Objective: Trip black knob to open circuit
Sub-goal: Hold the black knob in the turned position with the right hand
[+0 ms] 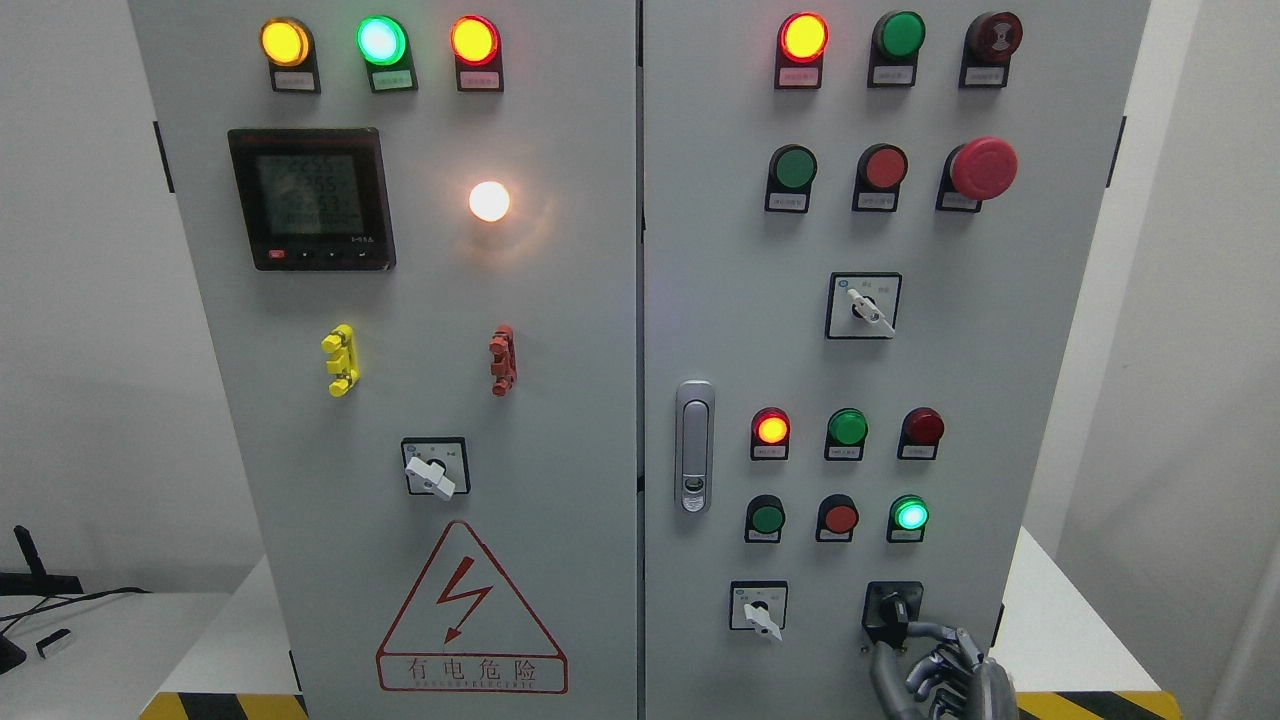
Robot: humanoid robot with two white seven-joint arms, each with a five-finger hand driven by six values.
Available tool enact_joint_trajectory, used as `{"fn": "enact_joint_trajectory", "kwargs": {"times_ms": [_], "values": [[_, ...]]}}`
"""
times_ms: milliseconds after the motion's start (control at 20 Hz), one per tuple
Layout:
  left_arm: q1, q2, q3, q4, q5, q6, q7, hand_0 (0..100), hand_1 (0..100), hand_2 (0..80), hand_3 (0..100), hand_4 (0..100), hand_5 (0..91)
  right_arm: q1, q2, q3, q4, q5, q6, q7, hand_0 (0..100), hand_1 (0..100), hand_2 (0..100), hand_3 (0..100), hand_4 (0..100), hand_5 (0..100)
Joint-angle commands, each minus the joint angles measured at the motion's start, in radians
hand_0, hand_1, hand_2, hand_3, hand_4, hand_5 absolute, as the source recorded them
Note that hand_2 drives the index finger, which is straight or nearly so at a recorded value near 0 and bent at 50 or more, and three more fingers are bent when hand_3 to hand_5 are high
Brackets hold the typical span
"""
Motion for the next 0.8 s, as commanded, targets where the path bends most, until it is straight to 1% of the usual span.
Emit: {"fn": "enact_joint_trajectory", "kwargs": {"times_ms": [0, 601, 752], "values": [[0.0, 0.001, 0.0, 0.0, 0.005, 0.0, 0.0, 12, 39, 0.0, 0, 0, 0.0, 0.0, -0.002, -0.025, -0.001, 0.0, -0.001, -0.002, 39, 75, 44, 83, 88, 99], [0.0, -0.001, 0.0, 0.0, 0.005, 0.0, 0.0, 12, 39, 0.0, 0, 0, 0.0, -0.001, -0.004, -0.034, -0.001, -0.003, -0.003, -0.008, 39, 75, 43, 82, 88, 99], [0.0, 0.001, 0.0, 0.0, 0.005, 0.0, 0.0, 12, 39, 0.0, 0, 0, 0.0, -0.001, -0.004, -0.042, 0.001, -0.003, -0.016, -0.008, 39, 75, 43, 82, 88, 99]]}}
